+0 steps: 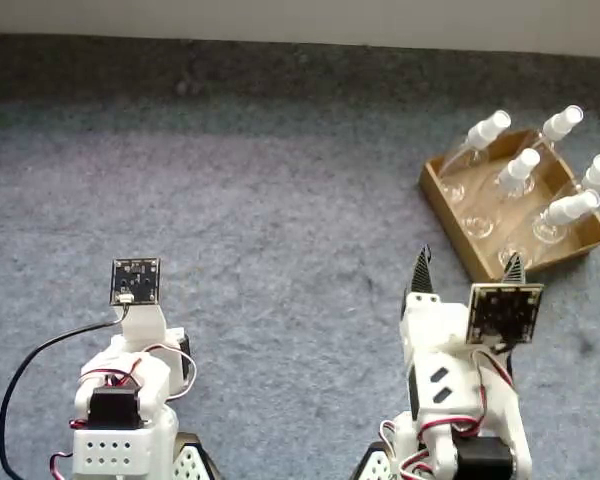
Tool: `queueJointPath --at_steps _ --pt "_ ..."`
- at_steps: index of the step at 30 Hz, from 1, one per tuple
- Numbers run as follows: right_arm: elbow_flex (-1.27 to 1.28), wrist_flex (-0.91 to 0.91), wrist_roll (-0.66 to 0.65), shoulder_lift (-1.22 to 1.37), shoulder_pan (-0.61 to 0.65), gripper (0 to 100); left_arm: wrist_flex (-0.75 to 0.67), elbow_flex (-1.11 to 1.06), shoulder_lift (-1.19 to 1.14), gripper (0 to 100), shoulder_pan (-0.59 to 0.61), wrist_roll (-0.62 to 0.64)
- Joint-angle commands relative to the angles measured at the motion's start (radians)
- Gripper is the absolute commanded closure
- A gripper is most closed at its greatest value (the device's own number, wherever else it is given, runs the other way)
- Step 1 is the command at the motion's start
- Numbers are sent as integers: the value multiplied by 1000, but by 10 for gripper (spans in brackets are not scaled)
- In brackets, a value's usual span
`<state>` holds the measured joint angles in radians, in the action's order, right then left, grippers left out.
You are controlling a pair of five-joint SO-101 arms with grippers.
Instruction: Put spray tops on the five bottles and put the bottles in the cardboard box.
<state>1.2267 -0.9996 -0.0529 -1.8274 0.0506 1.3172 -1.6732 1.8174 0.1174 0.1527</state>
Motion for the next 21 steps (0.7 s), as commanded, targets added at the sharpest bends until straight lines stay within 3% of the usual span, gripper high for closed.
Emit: queueJointPath --at_steps 1,8,17,21 --pt "151 134 3 -10 1 652 3 -22 8 993 7 9" --pt "381 236 9 -10 1 652 3 -22 8 993 7 9" --pt "541 232 9 -10 1 652 3 -22 8 993 7 9" --pt "590 134 11 -10 -1 652 3 -22 8 993 7 9"
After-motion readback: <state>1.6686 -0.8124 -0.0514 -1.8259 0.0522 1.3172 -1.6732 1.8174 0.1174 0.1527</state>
